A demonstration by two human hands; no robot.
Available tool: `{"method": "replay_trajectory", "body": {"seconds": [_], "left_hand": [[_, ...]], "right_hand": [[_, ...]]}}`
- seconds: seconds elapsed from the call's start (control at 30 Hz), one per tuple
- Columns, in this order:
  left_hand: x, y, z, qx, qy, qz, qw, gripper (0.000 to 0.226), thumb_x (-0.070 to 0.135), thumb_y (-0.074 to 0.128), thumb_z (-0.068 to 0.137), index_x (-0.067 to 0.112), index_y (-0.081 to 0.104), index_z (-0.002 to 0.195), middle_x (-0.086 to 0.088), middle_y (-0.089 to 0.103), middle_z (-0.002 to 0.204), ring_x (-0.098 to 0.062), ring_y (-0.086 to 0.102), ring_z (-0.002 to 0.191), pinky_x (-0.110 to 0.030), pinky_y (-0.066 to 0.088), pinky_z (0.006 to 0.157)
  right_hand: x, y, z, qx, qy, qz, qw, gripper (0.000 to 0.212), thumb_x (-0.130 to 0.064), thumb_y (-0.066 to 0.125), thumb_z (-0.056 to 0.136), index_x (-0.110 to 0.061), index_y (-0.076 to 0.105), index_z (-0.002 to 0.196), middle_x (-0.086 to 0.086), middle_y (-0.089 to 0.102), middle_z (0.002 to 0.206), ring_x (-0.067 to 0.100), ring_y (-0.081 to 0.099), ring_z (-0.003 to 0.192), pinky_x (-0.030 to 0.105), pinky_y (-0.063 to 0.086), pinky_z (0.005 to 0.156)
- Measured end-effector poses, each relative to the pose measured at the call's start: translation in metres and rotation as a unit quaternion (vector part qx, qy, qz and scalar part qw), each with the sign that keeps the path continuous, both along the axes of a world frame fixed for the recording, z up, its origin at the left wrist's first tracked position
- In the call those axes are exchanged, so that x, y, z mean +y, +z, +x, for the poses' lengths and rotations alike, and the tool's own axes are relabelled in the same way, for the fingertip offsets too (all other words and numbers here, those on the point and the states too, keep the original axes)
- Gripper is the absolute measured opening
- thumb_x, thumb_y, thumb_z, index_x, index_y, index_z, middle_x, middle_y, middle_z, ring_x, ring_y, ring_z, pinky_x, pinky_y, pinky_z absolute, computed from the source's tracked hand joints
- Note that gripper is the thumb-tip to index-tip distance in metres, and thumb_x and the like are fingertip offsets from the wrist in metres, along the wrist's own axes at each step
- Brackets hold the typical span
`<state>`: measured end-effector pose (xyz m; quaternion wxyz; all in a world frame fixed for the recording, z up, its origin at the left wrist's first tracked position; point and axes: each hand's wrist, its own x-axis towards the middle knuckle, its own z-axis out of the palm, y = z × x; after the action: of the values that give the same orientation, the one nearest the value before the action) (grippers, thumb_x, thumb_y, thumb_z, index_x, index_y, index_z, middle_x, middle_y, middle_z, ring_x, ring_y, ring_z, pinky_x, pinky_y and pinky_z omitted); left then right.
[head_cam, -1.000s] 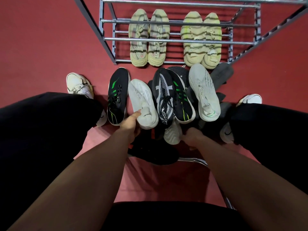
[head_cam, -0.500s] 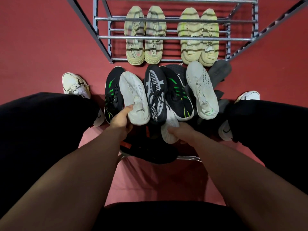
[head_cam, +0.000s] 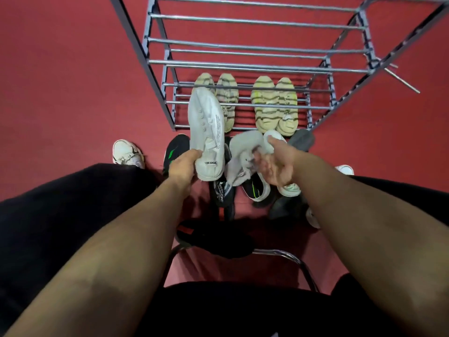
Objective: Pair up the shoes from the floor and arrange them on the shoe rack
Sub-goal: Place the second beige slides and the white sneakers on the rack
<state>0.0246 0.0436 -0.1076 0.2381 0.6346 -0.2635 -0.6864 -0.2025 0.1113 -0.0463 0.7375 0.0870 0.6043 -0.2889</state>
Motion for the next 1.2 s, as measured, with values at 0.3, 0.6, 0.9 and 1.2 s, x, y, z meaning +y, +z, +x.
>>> {"method": "replay_trajectory", "body": {"seconds": [0.3,0.6,0.9,1.2], "left_hand": [[0.02,-0.03,-0.002,-0.037,0.025,0.071,0.996,0.016,0.025,0.069,0.076,0.015,0.074,0.087,-0.004,0.07,0.069,-0.022,0.062,0.054,-0.027,0.047,0.053],[0.022,-0.041,-0.036,0.015,-0.116,0.057,0.992,0.009,0.016,0.064,0.087,0.021,0.068,0.08,0.004,0.072,0.069,-0.012,0.065,0.061,-0.019,0.048,0.05],[-0.022,-0.026,-0.054,-0.202,-0.052,-0.217,0.954,0.019,0.04,0.056,0.09,0.021,0.057,0.093,0.008,0.059,0.087,-0.012,0.054,0.082,-0.028,0.044,0.084],[-0.078,-0.028,-0.152,-0.184,-0.286,-0.13,0.931,0.076,0.053,0.068,0.08,0.009,0.036,0.134,-0.011,0.053,0.135,-0.028,0.053,0.122,-0.042,0.042,0.107]], "right_hand": [[0.023,-0.069,0.021,0.263,0.205,-0.037,0.942,0.032,-0.036,0.054,0.095,-0.023,0.056,0.124,0.005,0.059,0.125,0.021,0.058,0.094,0.04,0.057,0.081],[0.022,-0.086,0.023,0.152,0.149,-0.12,0.97,0.051,-0.055,0.07,0.08,-0.033,0.06,0.125,-0.008,0.066,0.124,0.015,0.064,0.11,0.03,0.051,0.075],[0.071,-0.099,-0.001,0.117,0.108,-0.091,0.983,0.048,-0.002,0.062,0.085,-0.017,0.054,0.13,0.011,0.072,0.115,0.029,0.07,0.103,0.036,0.058,0.079],[0.088,-0.1,-0.018,0.122,-0.061,-0.087,0.987,0.036,-0.01,0.063,0.087,-0.025,0.063,0.12,0.001,0.075,0.11,0.021,0.072,0.098,0.04,0.057,0.086]]}}
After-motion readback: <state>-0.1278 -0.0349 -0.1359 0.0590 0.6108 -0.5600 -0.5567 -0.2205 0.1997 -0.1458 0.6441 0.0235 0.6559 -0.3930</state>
